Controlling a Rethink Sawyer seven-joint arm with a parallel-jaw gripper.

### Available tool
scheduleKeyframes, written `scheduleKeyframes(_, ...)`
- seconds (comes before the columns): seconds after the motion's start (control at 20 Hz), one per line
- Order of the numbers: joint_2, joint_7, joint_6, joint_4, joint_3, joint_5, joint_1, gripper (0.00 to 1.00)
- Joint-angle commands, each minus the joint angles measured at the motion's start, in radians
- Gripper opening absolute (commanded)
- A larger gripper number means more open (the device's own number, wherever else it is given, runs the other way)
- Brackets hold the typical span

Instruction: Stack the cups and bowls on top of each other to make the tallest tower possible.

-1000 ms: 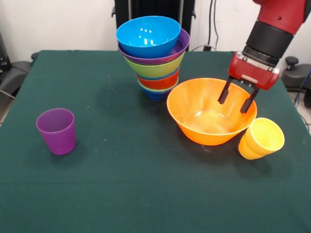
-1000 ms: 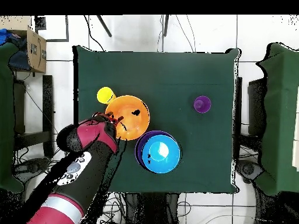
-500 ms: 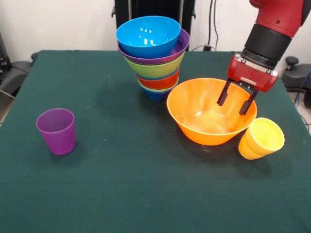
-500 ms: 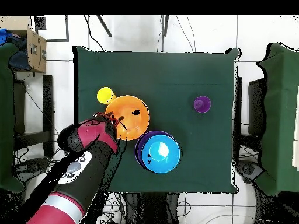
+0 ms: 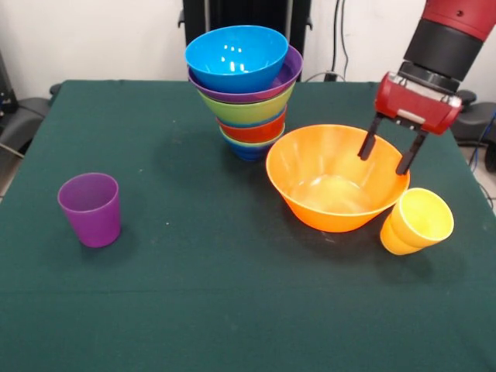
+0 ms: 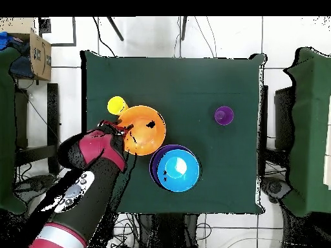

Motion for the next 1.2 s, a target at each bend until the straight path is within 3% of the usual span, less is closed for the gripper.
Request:
scheduleKeyframes(0.05,0.026,0.114,0.162,-0.081,0.050,0.025,0.020,1.00)
scheduleKeyframes(0.7,0.116,0.196,0.126,-0.109,0.036,0.098,0.098,1.00)
scheduleKeyframes(1.2,0.139,0.149,0.098,-0.088,0.036,0.111,0.098,1.00)
